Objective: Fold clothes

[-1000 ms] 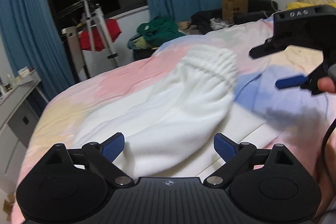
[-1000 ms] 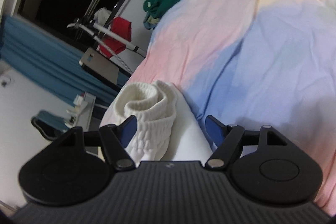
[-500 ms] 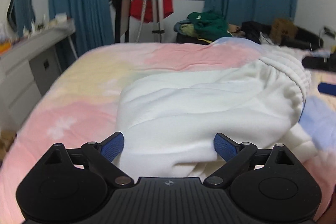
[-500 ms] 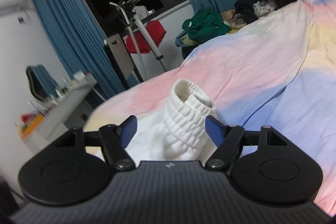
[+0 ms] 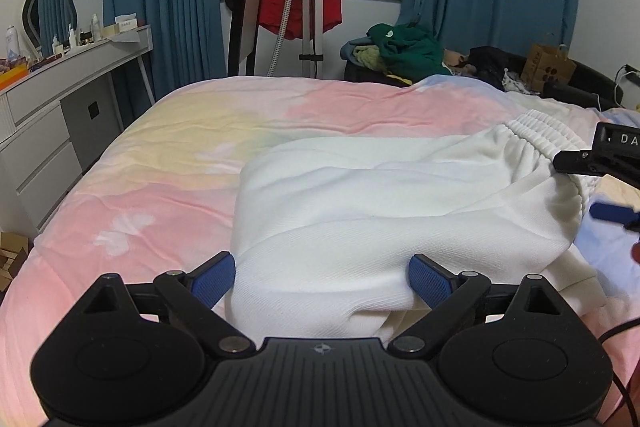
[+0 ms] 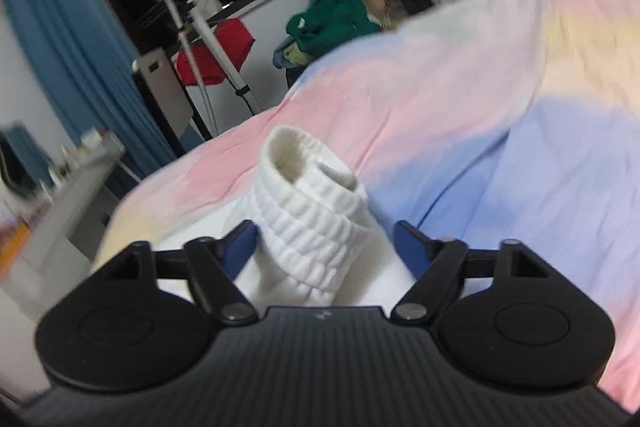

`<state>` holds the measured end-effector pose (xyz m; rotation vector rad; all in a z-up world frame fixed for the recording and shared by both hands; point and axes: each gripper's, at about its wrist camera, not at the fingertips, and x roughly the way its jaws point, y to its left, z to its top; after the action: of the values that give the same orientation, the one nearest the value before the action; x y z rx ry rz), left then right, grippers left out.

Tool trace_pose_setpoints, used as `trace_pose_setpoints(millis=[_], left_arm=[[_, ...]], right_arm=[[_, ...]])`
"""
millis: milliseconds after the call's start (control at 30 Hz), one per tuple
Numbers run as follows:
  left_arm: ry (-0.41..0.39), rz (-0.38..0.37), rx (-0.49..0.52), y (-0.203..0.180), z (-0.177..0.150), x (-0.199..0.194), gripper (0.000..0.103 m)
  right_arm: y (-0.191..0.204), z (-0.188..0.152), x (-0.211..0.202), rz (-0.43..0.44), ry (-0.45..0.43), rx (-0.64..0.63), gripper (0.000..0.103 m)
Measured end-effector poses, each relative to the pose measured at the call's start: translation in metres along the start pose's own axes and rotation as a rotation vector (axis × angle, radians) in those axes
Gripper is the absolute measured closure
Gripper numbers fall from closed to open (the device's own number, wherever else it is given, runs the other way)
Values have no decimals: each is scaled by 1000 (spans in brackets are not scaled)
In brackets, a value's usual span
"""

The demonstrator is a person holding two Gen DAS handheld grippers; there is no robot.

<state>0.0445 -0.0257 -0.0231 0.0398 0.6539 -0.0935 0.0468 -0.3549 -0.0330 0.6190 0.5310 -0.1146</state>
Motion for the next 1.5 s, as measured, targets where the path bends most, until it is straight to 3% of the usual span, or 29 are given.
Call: trace_pose_setpoints(millis=[133, 200, 300, 367, 467, 533, 633, 733, 833, 967, 1033, 1167, 1233, 1367, 1467, 1500], left_arm=[[8, -5, -23, 4, 0, 1, 8], [20, -14, -50, 7, 0, 2, 8], [23, -14, -72, 9, 1, 2, 8], [24, -13, -76, 10, 0, 2, 8], [22, -6, -76, 8, -1, 2, 7], [17, 2, -63, 5, -2, 1, 7], [-2, 3, -46, 1, -2, -4, 7], [-31, -11, -51, 2, -2, -11, 7], [-68, -32, -79, 6, 0, -21, 7], [-59, -50, -93, 7, 0, -21, 7], [-38, -35, -84, 6, -2, -17, 7], [25, -19, -90, 8, -6, -7, 4], [47, -19, -102, 10, -8, -2, 4], [70, -30, -137, 18, -9, -1, 4], [82, -42, -164, 24, -10, 0, 4], [84, -43, -168, 25, -10, 1, 4]], right_arm=[[-18, -4, 5, 58, 36, 129, 21], [-15, -6, 11, 78, 76, 130, 19], [-3, -9, 20, 209, 116, 111, 19], [10, -10, 18, 184, 76, 38, 19], [7, -11, 25, 133, 82, 47, 20], [5, -12, 30, 99, 86, 54, 43], [2, -12, 31, 78, 87, 67, 64], [4, -9, 20, 96, 53, 63, 72], [6, -4, -1, 130, -37, 45, 75], [0, 4, -21, 118, -146, 17, 75], [-7, 3, -17, 30, -121, 12, 75], [-44, -8, 12, -71, 65, 163, 70], [-52, -9, 12, -52, 83, 221, 69], [-48, -9, 8, -49, 84, 198, 66], [-47, -11, 7, -67, 94, 187, 57], [-48, -12, 7, -77, 97, 191, 49]])
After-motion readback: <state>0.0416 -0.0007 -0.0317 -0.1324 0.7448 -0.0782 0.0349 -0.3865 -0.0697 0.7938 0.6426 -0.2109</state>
